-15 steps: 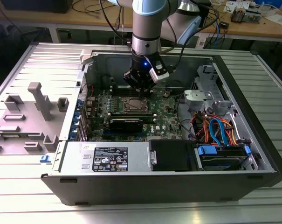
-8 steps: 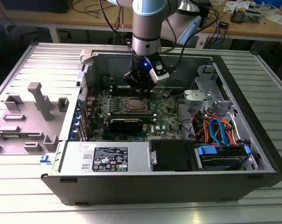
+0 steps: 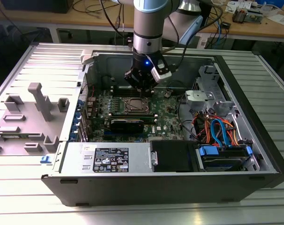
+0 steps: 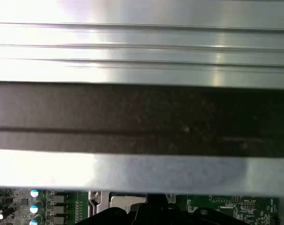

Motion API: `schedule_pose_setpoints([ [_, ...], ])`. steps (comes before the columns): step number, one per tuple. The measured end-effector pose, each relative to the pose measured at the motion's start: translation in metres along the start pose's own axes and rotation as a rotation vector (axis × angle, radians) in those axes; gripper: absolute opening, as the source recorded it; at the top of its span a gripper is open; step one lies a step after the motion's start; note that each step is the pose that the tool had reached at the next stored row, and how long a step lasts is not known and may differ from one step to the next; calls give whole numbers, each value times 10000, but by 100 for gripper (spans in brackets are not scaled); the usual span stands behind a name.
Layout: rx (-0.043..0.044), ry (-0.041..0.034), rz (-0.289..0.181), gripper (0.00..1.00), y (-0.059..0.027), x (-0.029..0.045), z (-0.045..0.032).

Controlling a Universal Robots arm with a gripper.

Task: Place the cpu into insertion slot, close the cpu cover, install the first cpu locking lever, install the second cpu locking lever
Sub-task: 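Install the second cpu locking lever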

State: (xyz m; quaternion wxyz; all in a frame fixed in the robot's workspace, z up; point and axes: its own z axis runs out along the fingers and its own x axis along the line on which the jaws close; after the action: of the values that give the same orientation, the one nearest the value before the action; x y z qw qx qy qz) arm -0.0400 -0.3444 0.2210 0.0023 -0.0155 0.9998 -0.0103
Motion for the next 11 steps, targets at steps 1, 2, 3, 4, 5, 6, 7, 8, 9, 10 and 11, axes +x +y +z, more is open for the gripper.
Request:
schedule_pose_setpoints([
  [1, 0, 0, 1, 11, -12, 1, 0],
  [2, 0, 0, 1, 11, -29, 1, 1],
  [3, 0, 0, 1, 11, -48, 2, 1],
  [4, 0, 0, 1, 11, -61, 2, 1],
  [5, 1, 1, 1, 11, -75, 3, 1],
  [6, 0, 1, 1, 11, -88, 3, 2],
  [7, 1, 1, 1, 11, -102, 4, 2],
  [8, 0, 1, 1, 11, -119, 4, 2],
  [9, 0, 0, 1, 11, -138, 5, 3],
  [10, 0, 0, 1, 11, -153, 5, 3],
  [11, 0, 0, 1, 11, -184, 6, 4],
])
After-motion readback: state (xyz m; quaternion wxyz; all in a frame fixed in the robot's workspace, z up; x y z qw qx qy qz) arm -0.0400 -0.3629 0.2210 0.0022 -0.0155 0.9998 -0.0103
